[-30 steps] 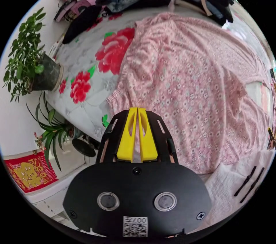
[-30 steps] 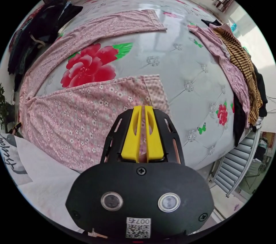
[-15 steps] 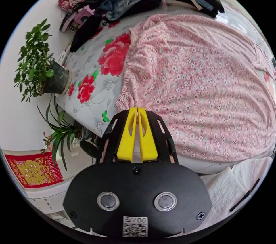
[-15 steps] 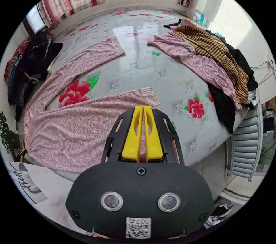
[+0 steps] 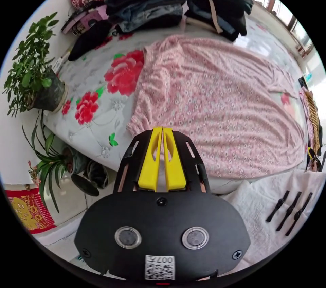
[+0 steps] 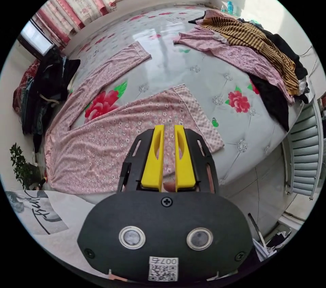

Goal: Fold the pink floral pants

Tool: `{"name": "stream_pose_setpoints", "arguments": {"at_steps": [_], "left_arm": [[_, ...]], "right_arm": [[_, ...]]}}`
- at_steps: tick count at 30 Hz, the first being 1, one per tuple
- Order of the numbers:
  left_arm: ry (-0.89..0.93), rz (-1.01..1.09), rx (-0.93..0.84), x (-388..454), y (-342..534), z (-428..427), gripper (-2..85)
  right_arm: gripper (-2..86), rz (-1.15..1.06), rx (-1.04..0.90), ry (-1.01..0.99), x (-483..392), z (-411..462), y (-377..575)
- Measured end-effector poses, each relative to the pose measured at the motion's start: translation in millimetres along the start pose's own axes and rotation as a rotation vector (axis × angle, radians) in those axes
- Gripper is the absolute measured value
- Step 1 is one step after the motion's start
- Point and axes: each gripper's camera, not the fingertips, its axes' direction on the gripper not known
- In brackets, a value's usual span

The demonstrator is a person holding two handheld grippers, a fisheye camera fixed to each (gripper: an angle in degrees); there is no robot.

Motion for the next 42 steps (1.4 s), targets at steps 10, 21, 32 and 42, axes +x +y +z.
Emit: {"name": "stream_pose_setpoints", "arguments": {"at_steps": [10, 21, 32, 42], "left_arm": [[0.065, 0.001, 0.073, -15.1, -185.9, -4.3, 2.8], [-0.028, 0.211, -0.168, 55.3, -320.0, 85.9, 5.9], [0.022, 0.205, -0.106, 41.7, -306.9, 54.1, -0.9], [0.364, 0.088, 0.217, -37.7, -238.1, -99.5, -1.0]], "right_arm": [[5.9, -0.255, -0.014, -0.083, -128.7, 20.2, -176.6], [7.2, -0.272, -0.079, 0.057, -194.2, 87.8, -367.6], [1.5, -0.184, -0.143, 0.098, -175.2, 101.6, -435.1], [0.0, -0.170, 0.189, -0.318, -104.8, -116.3, -360.3]]}}
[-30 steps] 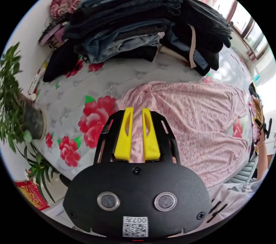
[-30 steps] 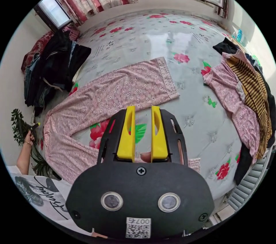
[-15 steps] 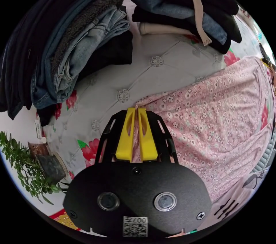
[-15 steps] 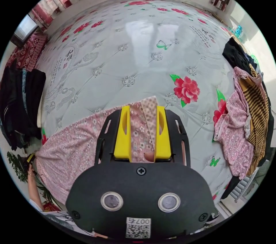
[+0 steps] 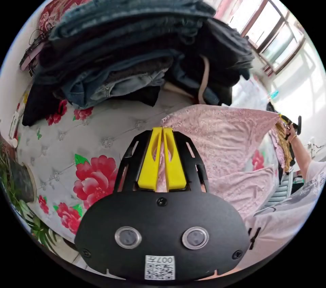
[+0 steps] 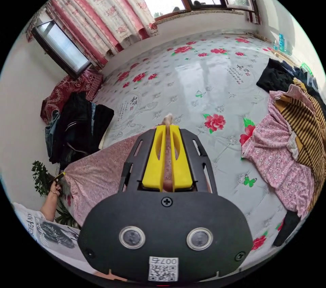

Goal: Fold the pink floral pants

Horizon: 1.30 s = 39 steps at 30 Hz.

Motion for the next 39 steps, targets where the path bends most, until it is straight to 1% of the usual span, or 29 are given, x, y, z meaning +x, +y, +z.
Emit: {"name": "stream_pose_setpoints", "arguments": {"at_steps": [2, 3, 5, 7, 9, 11, 12, 14, 15, 17, 19, 22, 24, 26, 28, 30, 32, 33, 34, 35, 36, 38, 39], "left_arm": [[0.060, 0.012, 0.090, 4.0, 29.3, -58.2, -1.0], [0.076, 0.019, 0.110, 5.1, 38.1, -73.0, -1.0], [0.114, 0.051, 0.198, 8.9, 81.4, -129.9, -1.0], [0.137, 0.060, 0.226, 8.6, 120.2, -161.9, -1.0], [0.141, 0.047, 0.212, 7.3, 161.7, -181.5, -1.0], [0.172, -0.039, 0.139, -3.0, 220.8, -181.8, -1.0], [0.161, -0.065, 0.101, -4.9, 234.6, -176.9, -1.0], [0.121, -0.161, -0.063, -11.3, 284.3, -145.0, -1.0], [0.111, -0.189, -0.103, -13.0, 294.5, -135.7, -1.0], [0.069, -0.271, -0.230, -17.0, 322.4, -103.4, -1.0], [0.044, -0.297, -0.259, -16.8, 327.6, -93.2, -1.0], [0.035, -0.301, -0.268, -15.0, 314.9, -94.1, -0.9], [0.015, -0.265, -0.301, -10.0, 303.7, -95.1, -0.9], [-0.041, -0.181, -0.345, 3.0, 295.2, -93.9, -0.9], [-0.072, -0.149, -0.355, 9.1, 295.7, -92.0, -0.9], [-0.062, -0.199, -0.338, 4.7, 299.3, -90.2, -0.9], [-0.021, -0.353, -0.289, -7.8, 306.6, -90.1, -0.9], [-0.013, -0.386, -0.279, -9.8, 307.9, -90.9, -0.9], [-0.008, -0.432, -0.267, -10.9, 309.4, -92.6, -0.9], [-0.021, -0.446, -0.260, -7.7, 309.8, -94.9, -0.8], [-0.032, -0.445, -0.258, -5.1, 309.5, -96.1, -0.8], [-0.080, -0.427, -0.262, 6.7, 306.8, -100.8, -0.8], [-0.090, -0.426, -0.263, 9.2, 306.1, -102.0, -0.8]], "right_arm": [[0.0, -0.012, 0.061, -0.046, 1.7, -61.7, 28.3], [0.0, -0.020, 0.078, -0.049, 1.8, -76.7, 36.9], [0.0, -0.086, 0.116, -0.019, 1.7, -129.5, 77.6], [0.0, -0.128, 0.118, 0.032, 5.9, -160.0, 115.0], [0.0, -0.118, 0.100, 0.062, 19.1, -183.5, 156.7], [0.0, -0.033, 0.033, 0.099, 46.5, -197.8, 213.1], [0.0, -0.009, 0.008, 0.108, 53.8, -198.4, 227.0], [-0.1, 0.104, -0.096, 0.149, 81.4, -190.0, 278.6], [-0.1, 0.123, -0.126, 0.163, 86.7, -186.1, 289.3], [-0.1, 0.183, -0.245, 0.216, 103.5, -167.9, 319.0], [-0.1, 0.186, -0.294, 0.220, 109.1, -159.6, 325.2], [-0.1, 0.152, -0.329, 0.235, 110.2, -157.7, 310.7], [-0.1, 0.111, -0.330, 0.224, 107.4, -163.2, 294.2], [-0.1, 0.037, -0.313, 0.193, 100.2, -176.6, 276.4], [-0.1, 0.015, -0.300, 0.187, 100.5, -187.5, 272.7], [-0.1, 0.013, -0.297, 0.201, 109.5, -194.3, 279.5], [0.0, 0.089, -0.353, 0.214, 137.3, -191.8, 297.3], [0.0, 0.134, -0.360, 0.207, 146.2, -191.2, 301.9], [0.0, 0.238, -0.360, 0.194, 164.3, -191.8, 311.2], [0.2, 0.321, -0.339, 0.172, 179.3, -196.5, 320.0], [0.3, 0.353, -0.318, 0.155, 185.5, -200.3, 324.0], [1.1, 0.449, -0.212, 0.046, 204.3, -217.0, 337.2], [1.4, 0.465, -0.193, 0.015, 208.1, -220.1, 339.5]]}}
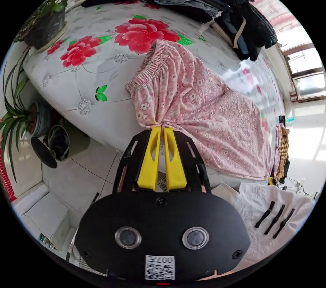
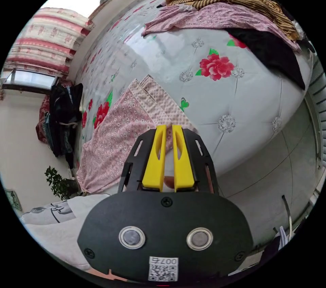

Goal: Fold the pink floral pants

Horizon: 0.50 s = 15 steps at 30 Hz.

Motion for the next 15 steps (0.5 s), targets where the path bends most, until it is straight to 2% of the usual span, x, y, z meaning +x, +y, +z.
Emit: {"name": "stream_pose_setpoints", "arguments": {"at_steps": [4, 10, 15], "left_arm": [[-0.030, -0.045, 0.006, 7.8, 4.3, -10.2, -0.7], [0.060, -0.262, 0.083, 0.8, 27.2, -30.5, -0.6], [0.070, -0.308, 0.114, 2.5, 53.2, -41.7, -0.7]], "right_arm": [[3.3, 0.028, 0.052, -0.078, 13.2, -10.8, -1.5], [4.2, 0.153, -0.012, -0.091, 20.3, 6.8, -17.9], [2.3, 0.149, -0.078, -0.013, 7.3, 10.2, -28.5]]}}
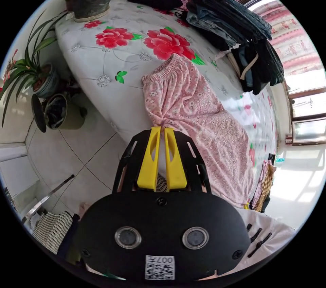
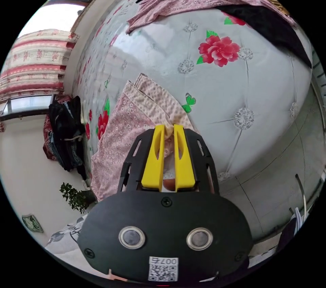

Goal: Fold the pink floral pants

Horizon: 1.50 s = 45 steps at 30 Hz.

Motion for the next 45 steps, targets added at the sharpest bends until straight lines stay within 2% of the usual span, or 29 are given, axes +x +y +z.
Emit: {"name": "stream_pose_setpoints", "arguments": {"at_steps": [7, 12, 15, 18, 21, 25, 27, 31, 33, 38, 45], "left_arm": [[-0.022, -0.048, 0.019, -13.2, 34.4, -13.5, -0.9], [0.005, -0.043, 0.025, -9.9, 50.6, -14.6, -1.0], [-0.033, 0.019, 0.020, 2.8, 53.1, -16.7, -1.0], [-0.074, 0.095, 0.031, 17.2, 54.7, -20.9, -1.0], [-0.081, 0.124, 0.046, 24.4, 60.7, -21.7, -1.0], [-0.107, 0.139, 0.018, 24.7, 66.3, -15.2, -1.0], [-0.101, 0.127, 0.035, 20.2, 66.3, -20.9, -1.0], [-0.029, 0.080, 0.107, 2.1, 60.8, -35.6, -0.9], [-0.021, 0.062, 0.131, -3.8, 53.3, -38.1, -0.8], [0.006, 0.039, 0.166, -12.3, 15.6, -33.4, 1.4], [-0.042, 0.187, 0.162, 3.8, -52.4, -13.8, 6.6]], "right_arm": [[0.6, -0.197, -0.005, 0.189, -40.4, -7.5, 14.8], [0.1, -0.271, 0.073, 0.078, -59.9, -24.0, 20.7], [0.0, -0.379, 0.216, -0.008, -77.4, -69.7, 30.1], [-0.1, -0.473, 0.266, 0.017, -79.5, -98.2, 41.1], [-0.1, -0.411, 0.216, 0.141, -50.2, -78.3, 45.7], [0.1, -0.200, 0.017, 0.273, 9.2, -8.5, 47.2], [0.1, -0.174, 0.072, 0.255, 11.9, -7.1, 57.9], [-0.2, -0.157, 0.300, 0.288, -11.5, -26.1, 80.9], [-0.3, -0.170, 0.325, 0.267, -24.9, -24.7, 82.7], [-0.3, -0.299, 0.184, 0.123, -78.0, 28.4, 84.3], [-0.3, -0.468, -0.006, 0.121, -140.9, 112.6, 112.2]]}}
